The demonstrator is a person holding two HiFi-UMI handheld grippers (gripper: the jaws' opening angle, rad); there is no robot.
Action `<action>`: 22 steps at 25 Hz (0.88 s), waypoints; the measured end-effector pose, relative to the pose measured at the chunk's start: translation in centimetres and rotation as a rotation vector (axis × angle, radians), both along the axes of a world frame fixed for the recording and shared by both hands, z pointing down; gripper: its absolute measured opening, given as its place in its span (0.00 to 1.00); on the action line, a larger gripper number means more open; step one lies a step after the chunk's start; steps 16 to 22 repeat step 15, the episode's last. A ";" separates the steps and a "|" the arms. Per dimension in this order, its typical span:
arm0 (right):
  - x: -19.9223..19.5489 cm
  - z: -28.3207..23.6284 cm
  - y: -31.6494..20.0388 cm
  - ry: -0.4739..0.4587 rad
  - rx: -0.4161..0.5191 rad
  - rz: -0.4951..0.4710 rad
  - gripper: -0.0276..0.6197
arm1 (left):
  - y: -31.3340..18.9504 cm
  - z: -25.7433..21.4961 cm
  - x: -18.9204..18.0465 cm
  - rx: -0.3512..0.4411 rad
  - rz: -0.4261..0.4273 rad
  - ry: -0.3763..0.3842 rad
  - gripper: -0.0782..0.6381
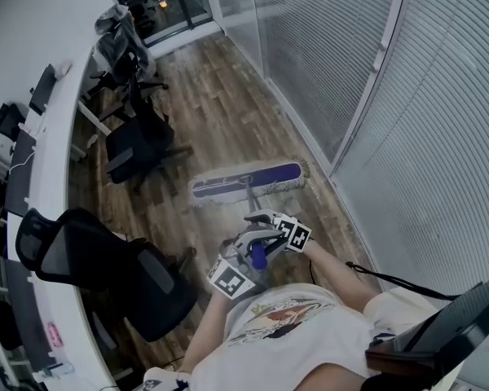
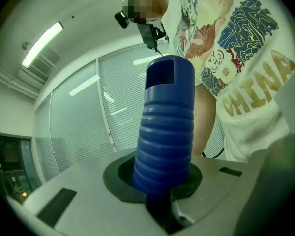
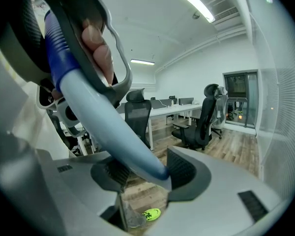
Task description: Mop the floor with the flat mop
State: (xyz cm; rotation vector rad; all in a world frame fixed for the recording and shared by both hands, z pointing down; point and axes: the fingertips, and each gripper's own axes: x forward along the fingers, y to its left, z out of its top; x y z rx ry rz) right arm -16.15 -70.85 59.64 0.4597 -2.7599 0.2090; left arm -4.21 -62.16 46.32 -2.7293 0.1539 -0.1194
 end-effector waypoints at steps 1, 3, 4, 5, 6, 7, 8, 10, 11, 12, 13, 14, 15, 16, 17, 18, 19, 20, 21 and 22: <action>0.4 0.3 0.3 -0.002 0.002 0.004 0.35 | 0.4 0.4 0.3 0.000 -0.002 -0.003 0.16; 1.1 0.8 0.7 -0.008 0.007 0.012 0.35 | 0.8 1.0 1.1 0.005 -0.007 -0.006 0.16; 1.5 0.9 0.7 -0.012 0.009 0.016 0.35 | 0.9 1.1 1.4 0.007 -0.010 -0.008 0.16; 1.7 0.9 0.8 -0.015 0.009 0.019 0.35 | 1.0 1.2 1.7 0.007 -0.013 -0.010 0.16; 1.9 1.0 0.8 -0.017 0.009 0.021 0.35 | 1.0 1.3 1.9 0.006 -0.015 -0.013 0.16; 2.1 1.0 0.7 -0.018 0.008 0.021 0.35 | 0.9 1.4 2.1 0.005 -0.017 -0.018 0.16; 2.1 1.0 0.5 -0.019 0.008 0.020 0.35 | 0.7 1.4 2.2 0.004 -0.018 -0.020 0.16; 2.1 1.0 0.3 -0.019 0.006 0.014 0.35 | 0.4 1.3 2.3 0.004 -0.015 -0.012 0.16; 2.2 1.0 0.2 -0.018 0.005 0.009 0.35 | 0.3 1.2 2.4 0.003 -0.014 -0.008 0.16; 2.2 0.9 0.1 -0.017 0.003 0.004 0.35 | 0.1 1.1 2.6 0.002 -0.012 -0.006 0.16; 2.3 0.8 0.1 -0.015 0.003 -0.002 0.35 | 0.0 1.0 2.7 0.000 -0.010 -0.006 0.16; 2.5 0.7 0.0 -0.013 0.002 -0.006 0.35 | -0.1 0.9 2.9 -0.002 -0.008 -0.006 0.16; 2.6 0.6 -0.1 -0.011 0.001 -0.010 0.35 | -0.2 0.8 3.1 -0.003 -0.006 -0.006 0.15; 2.6 0.6 -0.1 -0.011 0.001 -0.010 0.35 | -0.2 0.8 3.1 -0.003 -0.006 -0.006 0.15; 2.6 0.6 -0.1 -0.011 0.001 -0.010 0.35 | -0.2 0.8 3.1 -0.003 -0.006 -0.006 0.15; 2.6 0.6 -0.1 -0.011 0.001 -0.010 0.35 | -0.2 0.8 3.1 -0.003 -0.006 -0.006 0.15; 2.6 0.6 -0.1 -0.011 0.001 -0.010 0.35 | -0.2 0.8 3.1 -0.003 -0.006 -0.006 0.15; 2.6 0.6 -0.1 -0.011 0.001 -0.010 0.35 | -0.2 0.8 3.1 -0.003 -0.006 -0.006 0.15; 2.6 0.6 -0.1 -0.011 0.001 -0.010 0.35 | -0.2 0.8 3.1 -0.003 -0.006 -0.006 0.15; 2.6 0.6 -0.1 -0.011 0.001 -0.010 0.35 | -0.2 0.8 3.1 -0.003 -0.006 -0.006 0.15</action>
